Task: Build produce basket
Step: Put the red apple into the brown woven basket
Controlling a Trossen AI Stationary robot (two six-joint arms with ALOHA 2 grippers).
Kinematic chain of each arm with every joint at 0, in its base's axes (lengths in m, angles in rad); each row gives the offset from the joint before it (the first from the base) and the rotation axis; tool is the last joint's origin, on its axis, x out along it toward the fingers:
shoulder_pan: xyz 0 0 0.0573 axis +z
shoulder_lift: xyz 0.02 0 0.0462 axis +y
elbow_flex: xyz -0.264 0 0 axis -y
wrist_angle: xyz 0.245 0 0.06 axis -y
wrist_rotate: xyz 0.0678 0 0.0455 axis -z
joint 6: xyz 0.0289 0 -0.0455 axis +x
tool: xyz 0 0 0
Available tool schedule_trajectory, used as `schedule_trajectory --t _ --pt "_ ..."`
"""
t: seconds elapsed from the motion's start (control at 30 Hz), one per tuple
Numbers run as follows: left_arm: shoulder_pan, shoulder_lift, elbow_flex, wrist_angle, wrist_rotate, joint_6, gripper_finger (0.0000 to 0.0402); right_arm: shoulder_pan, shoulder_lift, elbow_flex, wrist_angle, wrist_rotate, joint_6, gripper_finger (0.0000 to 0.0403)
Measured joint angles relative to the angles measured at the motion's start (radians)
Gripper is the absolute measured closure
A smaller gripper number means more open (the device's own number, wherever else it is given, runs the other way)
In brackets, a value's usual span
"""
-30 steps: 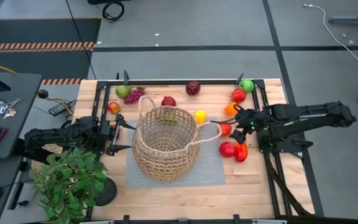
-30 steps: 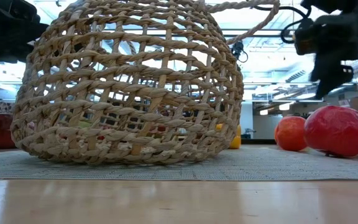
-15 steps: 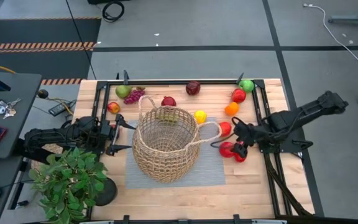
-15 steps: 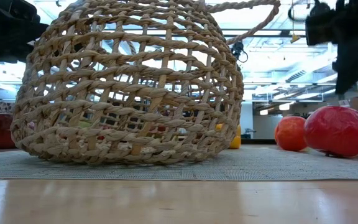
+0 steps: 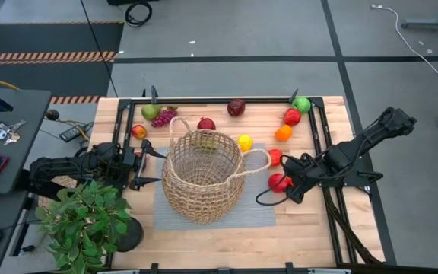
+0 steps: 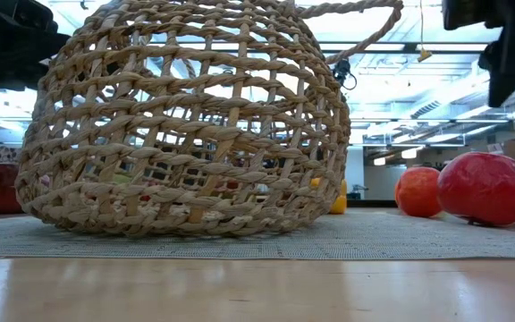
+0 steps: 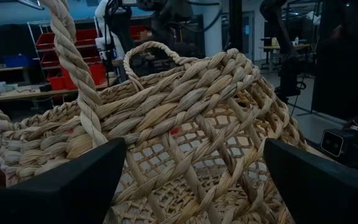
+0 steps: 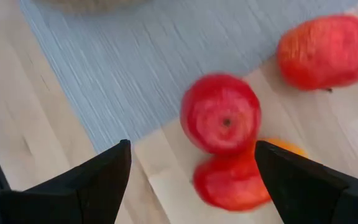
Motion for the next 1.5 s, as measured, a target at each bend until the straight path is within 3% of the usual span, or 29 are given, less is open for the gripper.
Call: schedule_trajectory --t 0.3,0.53,0.67,0.97,1.5 --pt "0.0 0.0 0.0 0.0 0.0 0.0 0.0012 -0.007 0.088 -0.001 -0.014 0.067 -0.056 0.0054" --pt "0.0 0.0 0.0 0.0 0.0 0.0 0.0012 -0.05 0.156 -0.001 -0.012 0.088 -0.121 0.001" --pt "0.0 0.0 0.0 0.001 0.0 0.0 0.0012 -0.083 0.169 -0.007 0.0 0.088 -0.139 0.0009" --pt "0.0 0.0 0.0 0.001 0.0 0.0 0.0012 -0.111 0.047 -0.169 0.218 0.106 -0.147 0.0008" --pt "0.0 0.0 0.0 0.002 0.001 0.0 0.0012 -0.133 0.054 -0.357 0.528 0.114 -0.203 0.0003"
